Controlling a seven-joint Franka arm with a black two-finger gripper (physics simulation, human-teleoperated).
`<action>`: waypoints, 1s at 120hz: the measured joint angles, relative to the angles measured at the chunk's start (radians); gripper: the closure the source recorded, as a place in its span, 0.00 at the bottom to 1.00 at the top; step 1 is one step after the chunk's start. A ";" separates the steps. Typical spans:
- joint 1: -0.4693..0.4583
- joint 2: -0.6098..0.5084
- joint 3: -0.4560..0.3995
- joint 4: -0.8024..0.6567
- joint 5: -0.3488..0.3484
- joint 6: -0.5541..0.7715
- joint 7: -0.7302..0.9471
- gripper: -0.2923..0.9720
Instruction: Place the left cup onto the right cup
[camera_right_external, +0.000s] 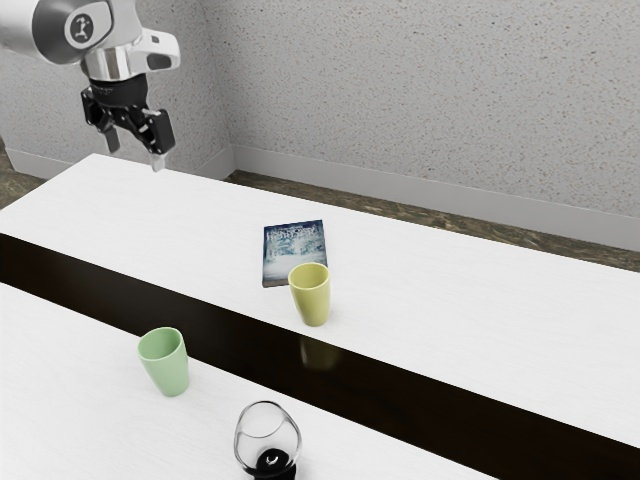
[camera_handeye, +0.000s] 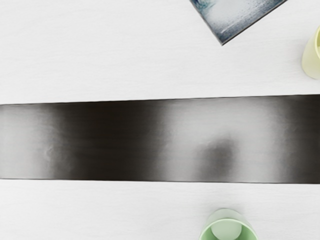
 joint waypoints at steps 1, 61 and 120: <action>0.000 0.000 0.000 0.000 0.000 0.000 0.000 0.23; 0.010 -0.018 -0.004 -0.263 -0.125 0.086 -0.043 0.23; -0.003 -0.136 -0.136 -0.711 -0.275 0.364 -0.173 0.23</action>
